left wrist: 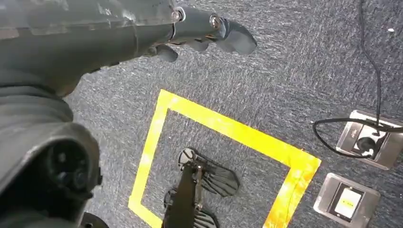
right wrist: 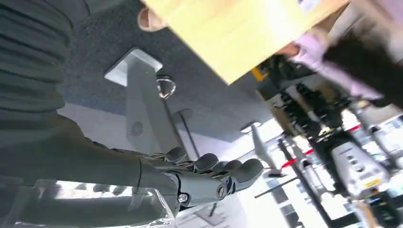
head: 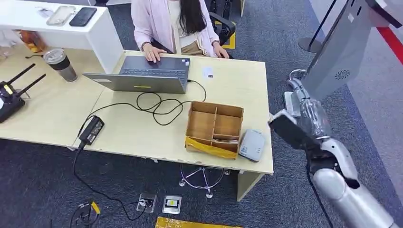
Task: Pass the card to the sensor for recognition and then transmit it.
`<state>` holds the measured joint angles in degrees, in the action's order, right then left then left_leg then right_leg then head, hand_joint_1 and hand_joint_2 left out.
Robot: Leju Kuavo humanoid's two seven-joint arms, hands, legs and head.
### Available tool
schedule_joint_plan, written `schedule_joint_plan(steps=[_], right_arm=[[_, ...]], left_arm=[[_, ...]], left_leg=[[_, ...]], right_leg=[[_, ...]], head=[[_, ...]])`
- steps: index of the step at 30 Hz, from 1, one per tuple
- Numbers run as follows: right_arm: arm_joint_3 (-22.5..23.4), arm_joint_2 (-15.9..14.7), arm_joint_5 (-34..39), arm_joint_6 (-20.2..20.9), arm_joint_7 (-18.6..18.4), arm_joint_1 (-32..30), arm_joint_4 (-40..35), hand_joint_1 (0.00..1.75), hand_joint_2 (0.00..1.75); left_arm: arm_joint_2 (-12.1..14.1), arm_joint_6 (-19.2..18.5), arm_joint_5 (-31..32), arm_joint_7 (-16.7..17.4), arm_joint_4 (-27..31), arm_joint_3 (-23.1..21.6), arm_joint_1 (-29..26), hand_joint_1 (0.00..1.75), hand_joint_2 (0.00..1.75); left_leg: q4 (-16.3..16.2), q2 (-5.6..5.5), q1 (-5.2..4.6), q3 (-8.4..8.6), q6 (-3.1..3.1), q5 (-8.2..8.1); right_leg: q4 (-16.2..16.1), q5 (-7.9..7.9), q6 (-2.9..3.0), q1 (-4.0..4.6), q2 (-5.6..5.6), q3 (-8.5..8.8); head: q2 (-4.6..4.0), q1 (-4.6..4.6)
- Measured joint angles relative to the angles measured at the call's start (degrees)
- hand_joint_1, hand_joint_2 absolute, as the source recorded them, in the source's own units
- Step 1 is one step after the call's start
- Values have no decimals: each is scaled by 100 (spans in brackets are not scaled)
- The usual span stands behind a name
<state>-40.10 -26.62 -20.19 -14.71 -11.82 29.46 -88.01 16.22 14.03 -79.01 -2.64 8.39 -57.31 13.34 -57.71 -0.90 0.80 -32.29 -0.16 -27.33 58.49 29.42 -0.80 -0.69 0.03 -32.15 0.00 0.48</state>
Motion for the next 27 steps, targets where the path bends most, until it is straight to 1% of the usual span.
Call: schedule_joint_plan(steps=[2,4,5,7,9,11,16,19,23,27], right_arm=[[-123,0,-380,-294,-33,-206,-202,0,175],[-232,24,-858,-641,-46,-417,-217,0,175],[-289,92,-1125,-764,-37,-573,-206,0,175],[-368,241,-1527,-882,7,-833,-110,0,175],[-444,453,-1962,-1008,50,-916,100,0,175],[-486,634,-2307,-1050,68,-946,343,0,175],[-518,1012,-2711,-1089,116,-1029,802,0,175],[-523,1228,-2864,-1071,7,-1065,1031,0,175],[-523,1427,-3028,-1015,-138,-1159,1164,0,175],[-525,1595,-3078,-831,-278,-1255,1245,0,175]], left_arm=[[-7,7,50,0,0,0,15,0,0],[-24,11,88,0,0,0,36,0,0],[-37,11,120,0,0,0,42,0,0],[-55,7,147,0,0,0,41,0,0],[-63,-2,179,-2,0,0,63,0,0],[-70,-4,197,-2,0,-2,81,0,0],[-66,-31,247,-53,0,-4,74,0,0],[-68,-114,269,-87,2,-4,68,0,0],[-63,-140,308,-129,0,-4,58,0,0],[-61,-227,382,-168,0,-7,46,0,0]], left_leg=[[1,5,0,1,0,-1],[1,5,5,4,0,-1],[2,2,6,4,0,-1],[2,3,5,-1,0,-1],[2,7,6,2,-6,-4],[2,7,7,6,-7,-3],[2,5,7,3,-7,-2],[2,5,7,4,-8,-3],[2,5,7,2,-7,-3],[2,5,7,3,-7,-3]], right_leg=[[0,0,0,1,4,-2],[0,5,7,6,3,6],[-1,5,8,8,1,8],[1,5,8,7,1,2],[1,4,9,8,6,0],[1,5,9,9,6,2],[3,5,10,9,6,3],[2,6,12,9,6,2],[2,7,13,9,6,2],[2,7,13,9,6,1]], head=[[0,2],[0,7],[0,11],[0,4],[0,0],[0,4],[0,4],[0,4],[0,7],[0,7]])
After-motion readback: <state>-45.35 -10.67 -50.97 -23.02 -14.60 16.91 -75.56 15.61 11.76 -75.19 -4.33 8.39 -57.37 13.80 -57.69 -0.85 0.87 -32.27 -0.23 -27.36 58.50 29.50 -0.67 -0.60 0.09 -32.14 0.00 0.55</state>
